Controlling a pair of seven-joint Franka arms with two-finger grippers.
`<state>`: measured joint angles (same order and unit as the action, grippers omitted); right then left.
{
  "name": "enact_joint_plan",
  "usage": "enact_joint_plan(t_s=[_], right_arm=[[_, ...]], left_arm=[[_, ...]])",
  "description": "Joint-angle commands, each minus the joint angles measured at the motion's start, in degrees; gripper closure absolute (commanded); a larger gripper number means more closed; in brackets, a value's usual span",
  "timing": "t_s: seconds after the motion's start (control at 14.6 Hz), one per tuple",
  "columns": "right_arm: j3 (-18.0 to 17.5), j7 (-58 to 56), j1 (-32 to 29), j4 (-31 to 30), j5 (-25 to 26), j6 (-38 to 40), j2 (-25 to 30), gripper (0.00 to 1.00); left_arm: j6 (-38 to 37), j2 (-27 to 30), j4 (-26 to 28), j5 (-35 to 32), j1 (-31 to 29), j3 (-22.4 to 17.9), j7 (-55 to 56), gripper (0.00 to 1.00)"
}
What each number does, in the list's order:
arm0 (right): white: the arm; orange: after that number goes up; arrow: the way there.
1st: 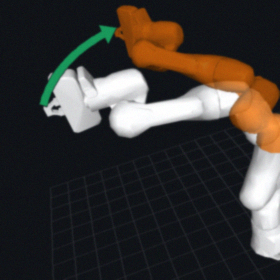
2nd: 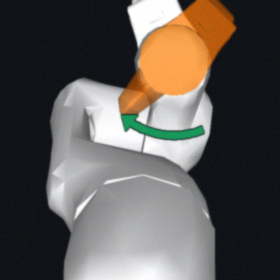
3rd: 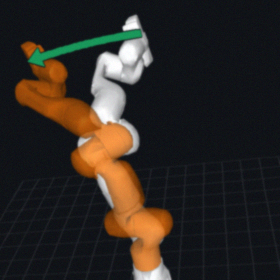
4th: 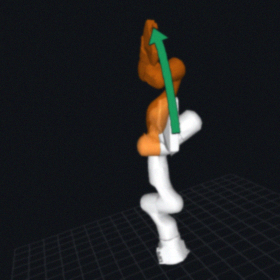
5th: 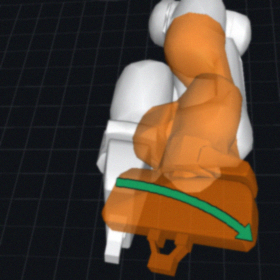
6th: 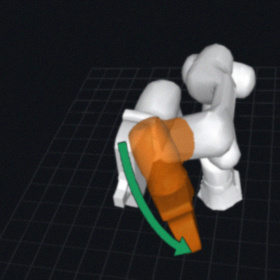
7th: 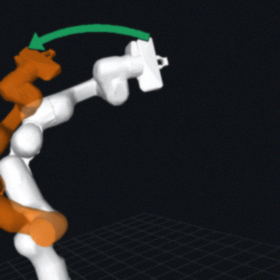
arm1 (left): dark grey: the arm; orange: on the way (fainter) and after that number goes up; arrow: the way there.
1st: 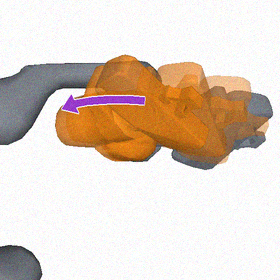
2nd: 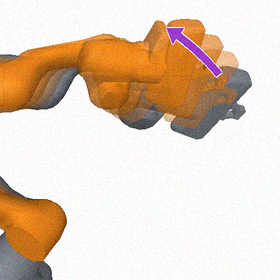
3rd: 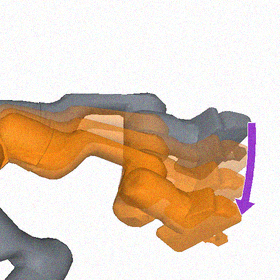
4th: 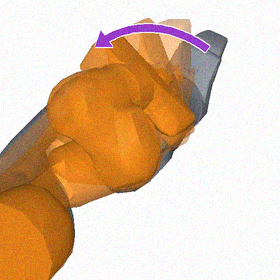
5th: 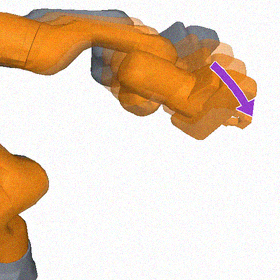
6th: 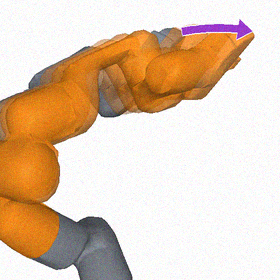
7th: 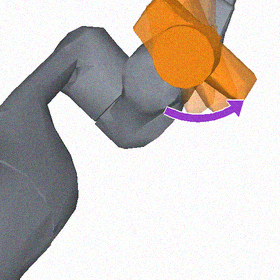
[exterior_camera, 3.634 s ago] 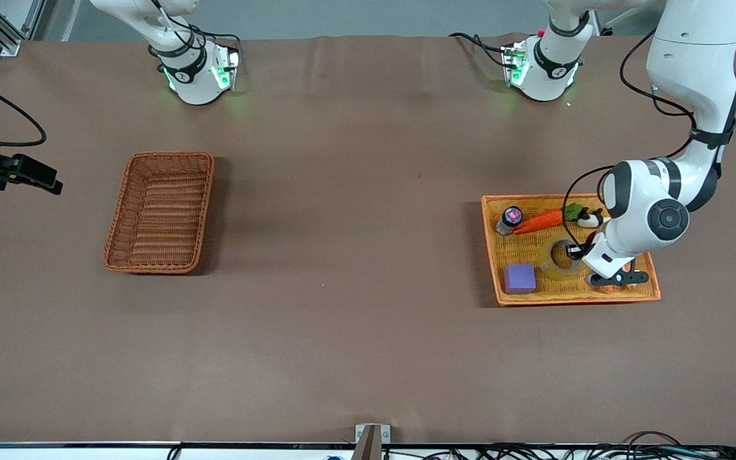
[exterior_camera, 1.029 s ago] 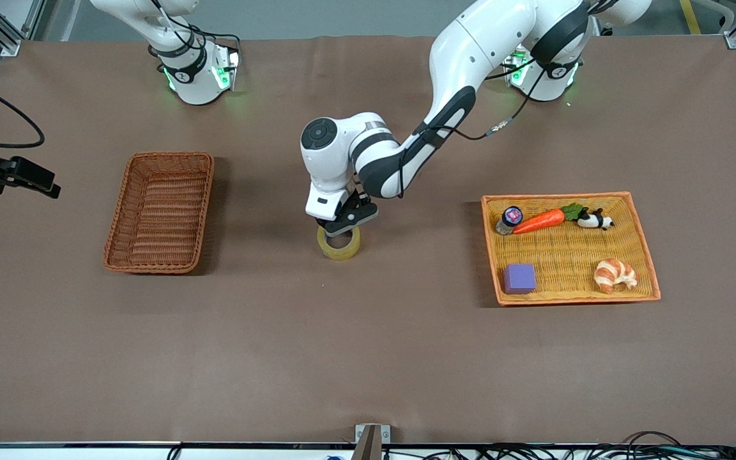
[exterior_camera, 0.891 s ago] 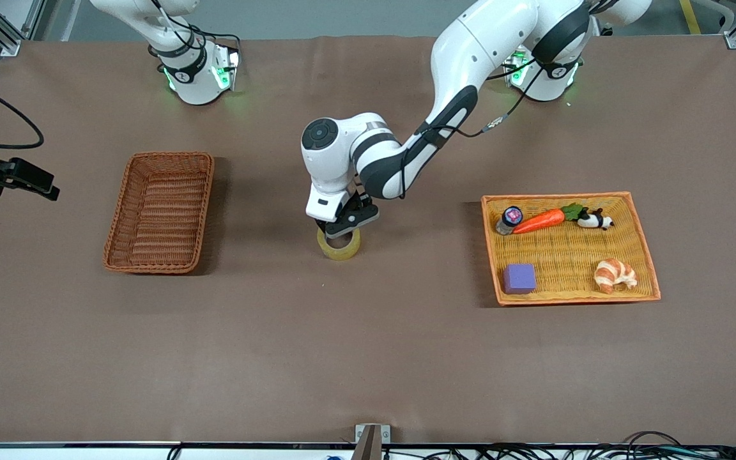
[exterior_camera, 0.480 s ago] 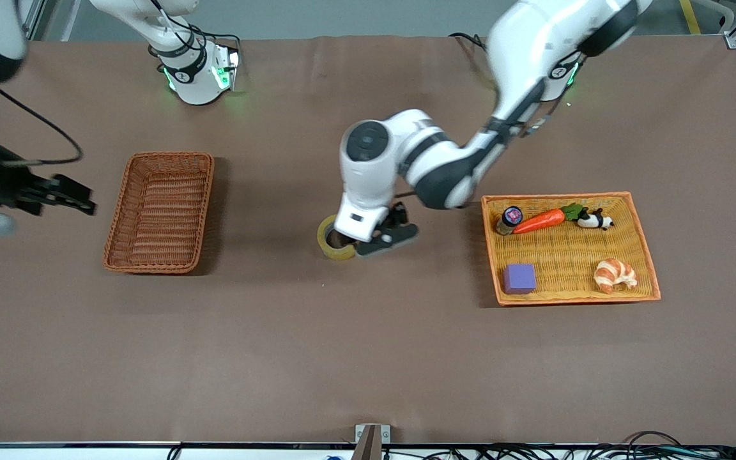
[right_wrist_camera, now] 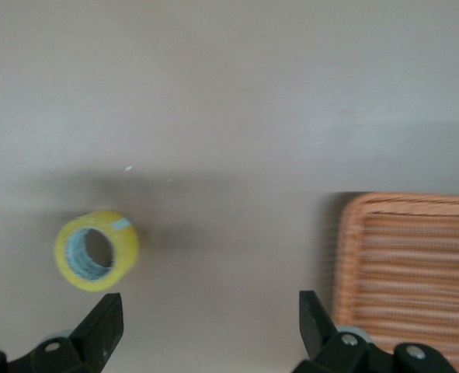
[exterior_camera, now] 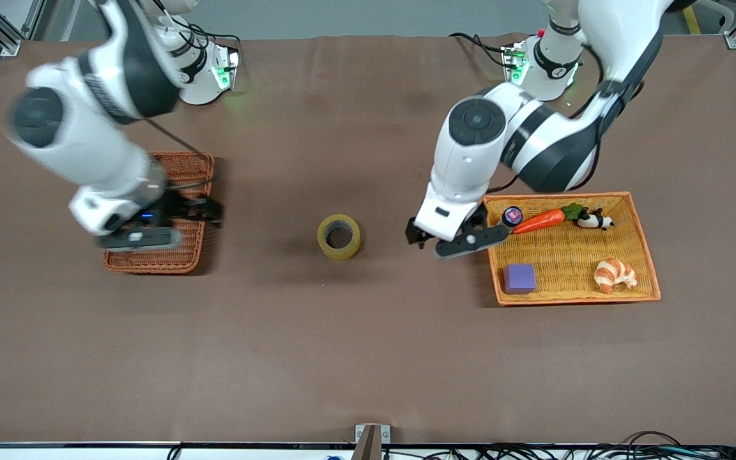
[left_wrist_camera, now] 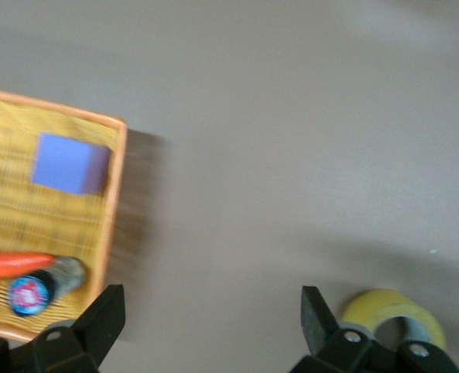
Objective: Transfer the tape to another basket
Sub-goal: 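Grasp the tape roll with the right gripper while the left gripper withdraws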
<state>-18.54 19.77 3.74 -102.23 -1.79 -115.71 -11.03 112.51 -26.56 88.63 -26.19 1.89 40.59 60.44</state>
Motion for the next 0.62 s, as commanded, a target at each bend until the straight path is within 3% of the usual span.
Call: enact_joint_plan(t_s=[0.0,0.27,0.41,0.55], right_arm=[[-0.4,7.7,4.8,-2.4,2.5,-8.5,-6.3,0.0],[-0.4,15.7,11.5,-2.3,11.2,-16.5,-15.9,0.0],[-0.4,17.7,13.4,-2.2,12.5,-20.1,-19.5,0.0],[-0.4,19.5,15.5,-1.7,14.3,-20.4,-21.6,0.0]], left_arm=[[0.5,7.8,5.6,3.9,-0.8,-3.9,-6.9,0.0],[0.5,19.2,11.3,18.8,-0.4,-14.4,-25.8,0.0],[0.4,25.4,15.1,26.2,0.1,-21.0,-36.3,0.0],[-2.1,30.1,17.5,29.2,0.6,-26.8,-47.4,0.0]])
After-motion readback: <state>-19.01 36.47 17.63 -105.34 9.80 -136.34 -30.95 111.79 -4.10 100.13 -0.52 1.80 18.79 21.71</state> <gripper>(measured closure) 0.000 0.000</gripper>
